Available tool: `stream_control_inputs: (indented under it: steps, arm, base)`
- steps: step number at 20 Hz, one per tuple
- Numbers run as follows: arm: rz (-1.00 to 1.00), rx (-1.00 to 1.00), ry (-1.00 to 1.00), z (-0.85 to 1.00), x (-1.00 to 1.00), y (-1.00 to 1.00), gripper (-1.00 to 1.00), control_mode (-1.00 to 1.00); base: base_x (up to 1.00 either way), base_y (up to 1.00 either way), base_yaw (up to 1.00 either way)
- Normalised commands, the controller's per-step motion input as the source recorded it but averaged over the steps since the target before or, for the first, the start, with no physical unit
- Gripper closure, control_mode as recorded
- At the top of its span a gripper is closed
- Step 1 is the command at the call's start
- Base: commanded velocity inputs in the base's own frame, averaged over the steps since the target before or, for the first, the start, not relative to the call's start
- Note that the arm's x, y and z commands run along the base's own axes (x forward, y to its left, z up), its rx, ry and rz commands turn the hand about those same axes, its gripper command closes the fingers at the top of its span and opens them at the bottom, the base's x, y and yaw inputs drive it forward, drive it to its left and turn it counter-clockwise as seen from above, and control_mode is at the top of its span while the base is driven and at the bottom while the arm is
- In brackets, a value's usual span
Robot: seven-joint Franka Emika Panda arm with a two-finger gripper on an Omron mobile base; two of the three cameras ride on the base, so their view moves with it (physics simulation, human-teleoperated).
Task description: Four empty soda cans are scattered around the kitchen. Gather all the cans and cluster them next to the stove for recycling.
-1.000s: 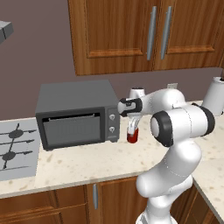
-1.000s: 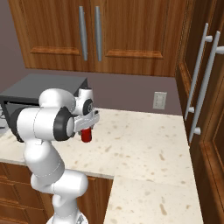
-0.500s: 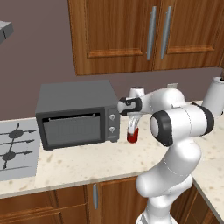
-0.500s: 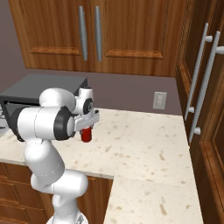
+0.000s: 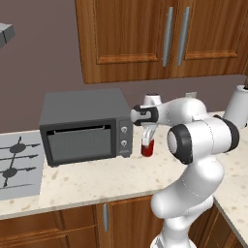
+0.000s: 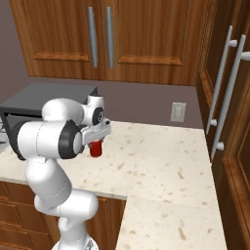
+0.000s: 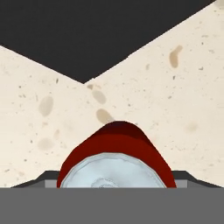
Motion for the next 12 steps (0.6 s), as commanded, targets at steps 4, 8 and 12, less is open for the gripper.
stream_control_inputs:
  steps: [4,8,12]
  arm:
    - [-0.06,0.00,0.00,0.14,-0.42,-0.01,1.00,-1.00]
    - [-0.13,0.00,0.00,0.20,-0.44,0.00,1.00,-1.00]
    - [-0.21,0.00,-0.01,0.30,-0.57,0.00,1.00,-1.00]
  base:
    - [0.00,0.00,0.00]
    - [0.00,0.00,0.00]
    - [0.00,0.00,0.00]
